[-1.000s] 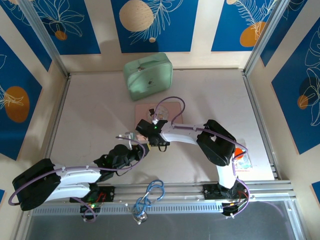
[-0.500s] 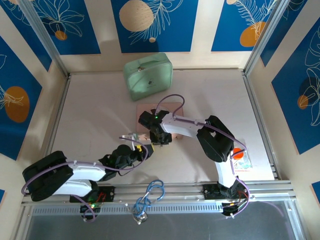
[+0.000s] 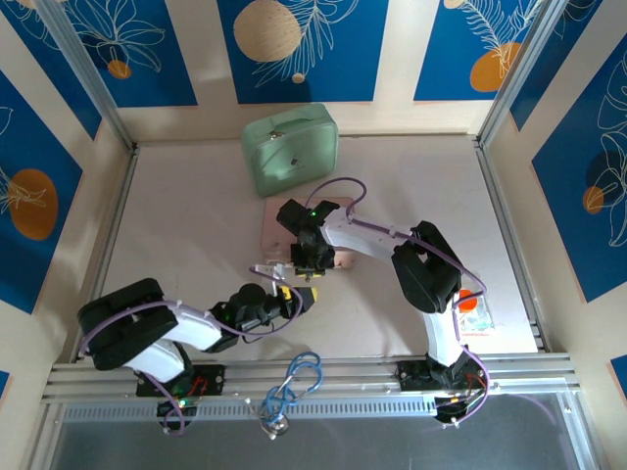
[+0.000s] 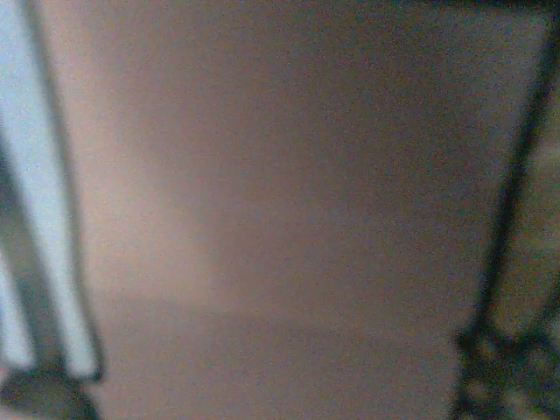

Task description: Unlock the padlock with the key

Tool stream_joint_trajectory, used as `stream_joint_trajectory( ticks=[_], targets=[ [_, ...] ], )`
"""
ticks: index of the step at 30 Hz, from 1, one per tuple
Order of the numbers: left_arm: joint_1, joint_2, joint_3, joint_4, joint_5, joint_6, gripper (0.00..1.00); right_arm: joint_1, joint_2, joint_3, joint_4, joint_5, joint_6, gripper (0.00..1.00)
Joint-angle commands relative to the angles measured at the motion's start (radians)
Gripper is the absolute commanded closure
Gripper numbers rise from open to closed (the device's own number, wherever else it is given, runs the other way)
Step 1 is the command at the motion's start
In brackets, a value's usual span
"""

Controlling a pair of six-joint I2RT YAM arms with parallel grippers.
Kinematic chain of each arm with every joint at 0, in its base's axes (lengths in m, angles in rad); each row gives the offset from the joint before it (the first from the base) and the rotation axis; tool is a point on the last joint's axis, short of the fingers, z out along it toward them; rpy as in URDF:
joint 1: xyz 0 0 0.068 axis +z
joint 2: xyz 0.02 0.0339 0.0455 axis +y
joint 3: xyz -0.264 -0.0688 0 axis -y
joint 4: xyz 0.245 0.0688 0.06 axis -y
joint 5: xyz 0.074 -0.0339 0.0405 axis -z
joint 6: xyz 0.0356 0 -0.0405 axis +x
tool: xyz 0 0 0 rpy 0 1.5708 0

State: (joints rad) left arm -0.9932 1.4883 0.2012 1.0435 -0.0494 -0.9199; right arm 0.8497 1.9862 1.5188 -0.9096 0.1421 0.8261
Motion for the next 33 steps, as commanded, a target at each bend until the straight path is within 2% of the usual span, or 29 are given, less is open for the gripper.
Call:
stream_joint_trajectory(
  ticks=[1,5,11,18,24,26,33],
  targets=[
    [0.014,0.039,0.016,0.065,0.014,-0.014,0.29,0.000,0.054,-0.011,-0.039,-0.215,-0.030,0.81],
    [0.043,0.113,0.027,0.117,0.017,-0.038,0.35,-0.003,0.054,-0.017,-0.035,-0.231,-0.030,0.81],
    [0.067,0.268,0.088,0.263,0.078,-0.047,0.48,-0.005,0.054,-0.018,-0.040,-0.234,-0.030,0.80],
    [0.068,0.221,0.090,0.208,0.063,-0.018,0.68,-0.005,0.062,-0.024,-0.037,-0.231,-0.023,0.80],
    [0.068,0.230,0.089,0.221,0.056,-0.018,0.75,-0.002,0.053,-0.053,-0.002,-0.219,-0.002,0.77],
    [0.068,0.224,0.090,0.207,0.051,-0.019,0.77,0.002,0.040,-0.068,0.019,-0.202,0.010,0.73],
    [0.069,0.216,0.084,0.192,0.039,-0.018,0.79,0.016,-0.092,-0.180,0.195,-0.104,0.077,0.48]
  ],
)
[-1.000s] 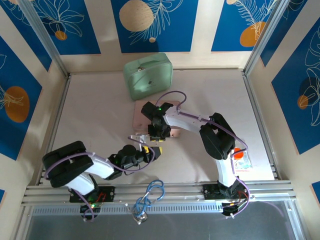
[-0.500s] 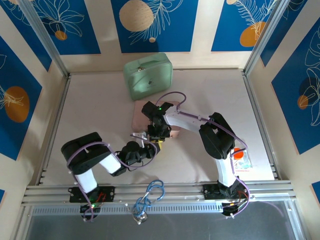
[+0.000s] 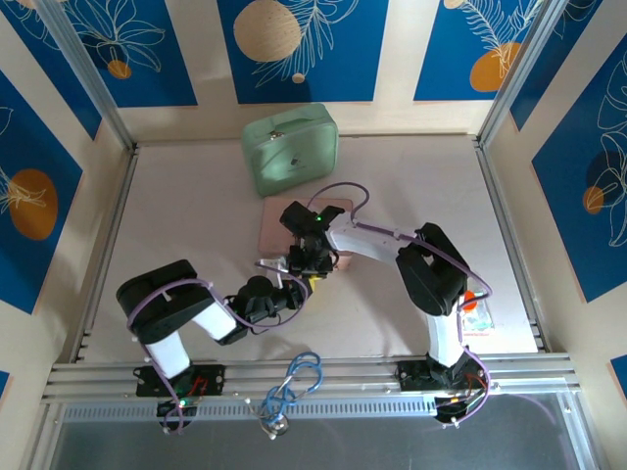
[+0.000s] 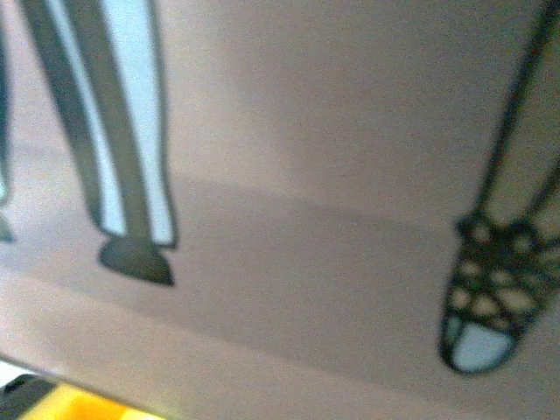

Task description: Unlock the padlock with the key

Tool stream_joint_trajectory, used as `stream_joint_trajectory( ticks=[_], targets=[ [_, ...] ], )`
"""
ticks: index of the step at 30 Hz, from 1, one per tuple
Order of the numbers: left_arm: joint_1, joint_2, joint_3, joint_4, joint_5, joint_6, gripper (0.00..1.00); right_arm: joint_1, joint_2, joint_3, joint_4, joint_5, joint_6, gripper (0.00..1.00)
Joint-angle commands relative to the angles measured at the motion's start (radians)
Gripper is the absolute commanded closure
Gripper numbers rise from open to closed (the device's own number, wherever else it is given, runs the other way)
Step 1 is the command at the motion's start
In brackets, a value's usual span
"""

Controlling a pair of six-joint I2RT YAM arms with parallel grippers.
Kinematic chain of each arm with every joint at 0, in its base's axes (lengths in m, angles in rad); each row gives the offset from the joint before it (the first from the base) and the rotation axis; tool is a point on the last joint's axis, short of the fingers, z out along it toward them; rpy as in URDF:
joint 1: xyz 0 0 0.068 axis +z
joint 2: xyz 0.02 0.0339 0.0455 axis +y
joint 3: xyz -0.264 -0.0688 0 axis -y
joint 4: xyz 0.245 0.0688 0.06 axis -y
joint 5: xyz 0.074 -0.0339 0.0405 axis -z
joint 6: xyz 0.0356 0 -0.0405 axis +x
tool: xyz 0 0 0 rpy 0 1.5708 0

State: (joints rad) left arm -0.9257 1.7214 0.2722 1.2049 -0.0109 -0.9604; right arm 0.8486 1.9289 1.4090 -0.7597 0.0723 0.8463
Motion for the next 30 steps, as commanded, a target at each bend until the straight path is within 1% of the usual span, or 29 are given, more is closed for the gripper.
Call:
stream_joint_trajectory(
  ticks=[1,4,7,9,13,19,23,27,28,30],
  targets=[
    [0.002,-0.015,0.012,0.034,0.000,0.021,0.79,0.021,-0.057,-0.088,0.074,-0.009,0.067,0.46],
    [0.003,-0.011,0.012,0.037,0.002,0.019,0.79,0.035,-0.122,-0.154,0.138,0.101,0.127,0.42],
    [0.004,-0.012,0.011,0.032,0.002,0.017,0.80,0.036,-0.162,-0.216,0.232,0.139,0.159,0.41],
    [0.004,-0.011,0.010,0.032,0.002,0.015,0.80,0.036,-0.160,-0.220,0.247,0.150,0.153,0.42],
    [0.007,-0.008,0.006,0.037,-0.001,0.011,0.80,0.037,-0.121,-0.187,0.224,0.155,0.107,0.48],
    [0.014,0.007,-0.004,0.067,0.002,-0.001,0.80,0.030,-0.101,-0.181,0.227,0.174,0.052,0.53],
    [0.017,0.009,-0.007,0.073,0.002,-0.003,0.80,0.038,-0.094,-0.165,0.202,0.193,0.027,0.60],
    [0.017,0.011,-0.007,0.073,0.000,-0.004,0.81,0.052,-0.093,-0.149,0.174,0.234,0.004,0.61],
    [0.018,0.013,-0.008,0.073,0.001,-0.005,0.81,0.053,-0.092,-0.145,0.168,0.241,-0.003,0.63],
    [0.019,0.014,-0.006,0.073,0.002,-0.005,0.81,0.053,-0.091,-0.139,0.160,0.250,-0.014,0.71]
  ],
)
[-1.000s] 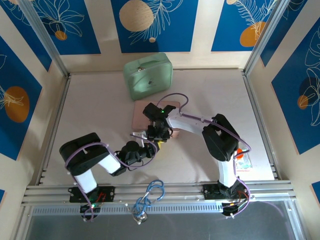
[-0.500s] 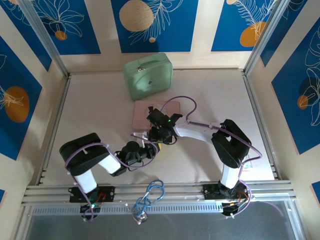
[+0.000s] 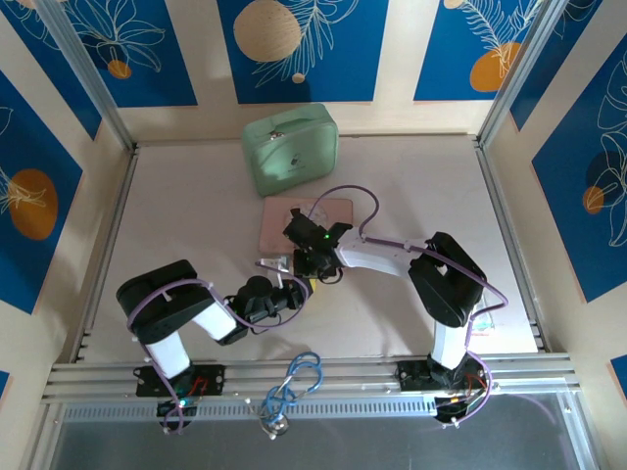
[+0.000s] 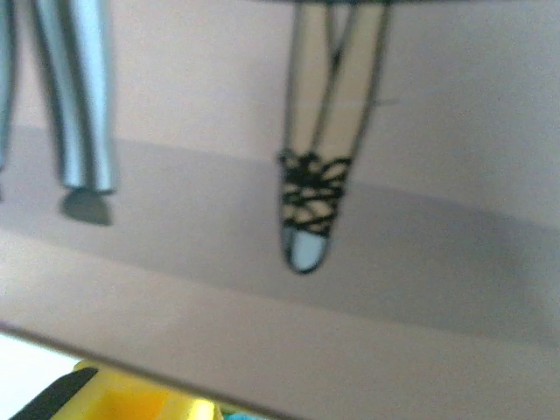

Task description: Unlock the padlock with the key

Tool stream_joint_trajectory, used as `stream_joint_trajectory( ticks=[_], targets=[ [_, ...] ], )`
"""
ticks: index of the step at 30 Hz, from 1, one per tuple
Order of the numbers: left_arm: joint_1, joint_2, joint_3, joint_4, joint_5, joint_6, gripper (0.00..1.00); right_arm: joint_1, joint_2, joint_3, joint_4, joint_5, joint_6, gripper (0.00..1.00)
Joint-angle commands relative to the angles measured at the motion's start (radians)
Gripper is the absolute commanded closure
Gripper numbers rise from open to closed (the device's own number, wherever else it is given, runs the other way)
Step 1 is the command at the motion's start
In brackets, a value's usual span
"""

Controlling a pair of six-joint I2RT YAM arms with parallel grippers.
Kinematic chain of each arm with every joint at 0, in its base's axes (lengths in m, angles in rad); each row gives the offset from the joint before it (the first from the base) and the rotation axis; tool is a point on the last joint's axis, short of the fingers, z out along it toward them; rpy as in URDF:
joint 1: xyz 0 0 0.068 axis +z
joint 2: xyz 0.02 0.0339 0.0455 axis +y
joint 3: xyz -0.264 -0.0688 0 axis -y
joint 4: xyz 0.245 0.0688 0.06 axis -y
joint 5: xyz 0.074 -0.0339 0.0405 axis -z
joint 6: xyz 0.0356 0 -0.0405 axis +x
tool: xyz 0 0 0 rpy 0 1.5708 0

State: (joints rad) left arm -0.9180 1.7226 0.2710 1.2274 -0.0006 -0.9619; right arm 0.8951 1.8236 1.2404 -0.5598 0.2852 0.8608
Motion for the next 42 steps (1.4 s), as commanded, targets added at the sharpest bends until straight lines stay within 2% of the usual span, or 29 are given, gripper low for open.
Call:
stream_joint_trajectory(
  ticks=[1,4,8,11,18,22,25,35,39,42],
  targets=[
    [0.011,0.013,-0.005,0.051,-0.009,-0.004,0.80,0.006,0.016,0.034,-0.044,0.041,-0.032,0.75],
    [0.011,0.011,-0.011,0.056,-0.012,-0.005,0.75,0.006,0.025,0.046,-0.059,0.040,-0.038,0.85],
    [0.013,0.010,-0.030,0.081,-0.035,-0.011,0.53,0.005,0.035,0.061,-0.086,0.032,-0.022,0.96],
    [0.013,-0.006,-0.060,0.120,-0.061,-0.015,0.50,0.005,0.051,0.091,-0.137,0.015,0.011,0.99],
    [-0.004,-0.115,-0.091,0.067,-0.107,0.029,0.53,0.003,0.099,0.175,-0.261,-0.037,0.074,0.99],
    [-0.036,-0.168,-0.050,-0.053,-0.118,0.078,0.58,0.007,0.132,0.223,-0.325,-0.051,0.092,1.00],
    [-0.063,-0.157,0.010,-0.108,-0.090,0.118,0.60,0.006,0.138,0.224,-0.331,-0.055,0.101,1.00],
    [-0.070,-0.170,0.060,-0.257,-0.155,0.120,0.70,-0.007,0.130,0.217,-0.323,-0.078,0.115,1.00],
    [-0.076,-0.182,0.058,-0.282,-0.174,0.105,0.66,-0.012,0.125,0.217,-0.318,-0.089,0.122,1.00],
    [-0.076,-0.181,0.063,-0.293,-0.178,0.100,0.67,-0.013,0.124,0.221,-0.318,-0.101,0.128,1.00]
  ],
)
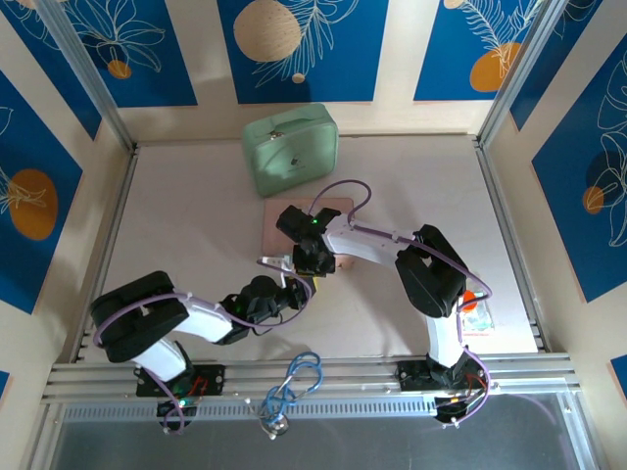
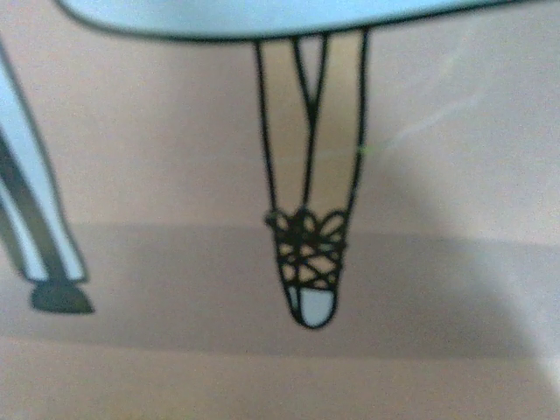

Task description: Unlock the padlock with the key

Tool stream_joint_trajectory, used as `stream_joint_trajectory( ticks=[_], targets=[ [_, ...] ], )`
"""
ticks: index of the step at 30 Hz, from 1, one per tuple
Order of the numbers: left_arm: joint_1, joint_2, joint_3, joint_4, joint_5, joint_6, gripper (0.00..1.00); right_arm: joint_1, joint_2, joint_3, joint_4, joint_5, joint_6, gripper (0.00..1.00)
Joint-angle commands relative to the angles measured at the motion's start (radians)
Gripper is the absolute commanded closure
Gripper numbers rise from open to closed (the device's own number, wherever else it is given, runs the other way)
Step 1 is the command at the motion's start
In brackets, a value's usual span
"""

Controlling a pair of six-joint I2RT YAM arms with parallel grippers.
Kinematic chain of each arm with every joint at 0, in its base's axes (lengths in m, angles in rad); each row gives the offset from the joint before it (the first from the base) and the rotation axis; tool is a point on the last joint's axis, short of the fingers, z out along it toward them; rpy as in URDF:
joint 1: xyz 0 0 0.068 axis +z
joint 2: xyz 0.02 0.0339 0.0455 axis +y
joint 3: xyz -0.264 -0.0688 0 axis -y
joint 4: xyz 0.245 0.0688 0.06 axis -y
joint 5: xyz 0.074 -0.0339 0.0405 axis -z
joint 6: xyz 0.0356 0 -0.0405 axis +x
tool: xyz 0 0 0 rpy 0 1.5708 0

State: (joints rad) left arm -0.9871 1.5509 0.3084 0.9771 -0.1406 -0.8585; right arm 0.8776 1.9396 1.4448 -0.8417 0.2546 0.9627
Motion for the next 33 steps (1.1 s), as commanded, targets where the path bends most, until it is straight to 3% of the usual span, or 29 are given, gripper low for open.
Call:
stream_joint_trajectory(
  ticks=[1,5,13,28,31,33],
  targets=[
    [-0.008,-0.006,0.030,-0.047,-0.036,-0.005,0.67,0.003,0.009,0.018,-0.037,-0.076,0.028,1.00],
    [-0.008,0.011,0.039,-0.046,-0.040,-0.016,0.67,-0.001,0.006,0.016,-0.031,-0.095,0.041,1.00],
    [-0.007,0.042,0.049,-0.034,-0.030,-0.027,0.79,-0.005,0.005,0.015,-0.028,-0.107,0.046,0.99],
    [-0.005,0.082,0.066,-0.017,-0.014,-0.045,0.79,-0.011,0.009,0.000,-0.008,-0.133,0.059,0.98],
    [-0.005,0.052,0.049,-0.035,-0.040,-0.057,0.61,-0.020,0.011,-0.006,-0.008,-0.135,0.064,0.98],
    [-0.005,0.028,0.028,-0.044,-0.072,-0.065,0.60,-0.022,0.007,-0.009,-0.004,-0.139,0.064,0.98]
  ],
)
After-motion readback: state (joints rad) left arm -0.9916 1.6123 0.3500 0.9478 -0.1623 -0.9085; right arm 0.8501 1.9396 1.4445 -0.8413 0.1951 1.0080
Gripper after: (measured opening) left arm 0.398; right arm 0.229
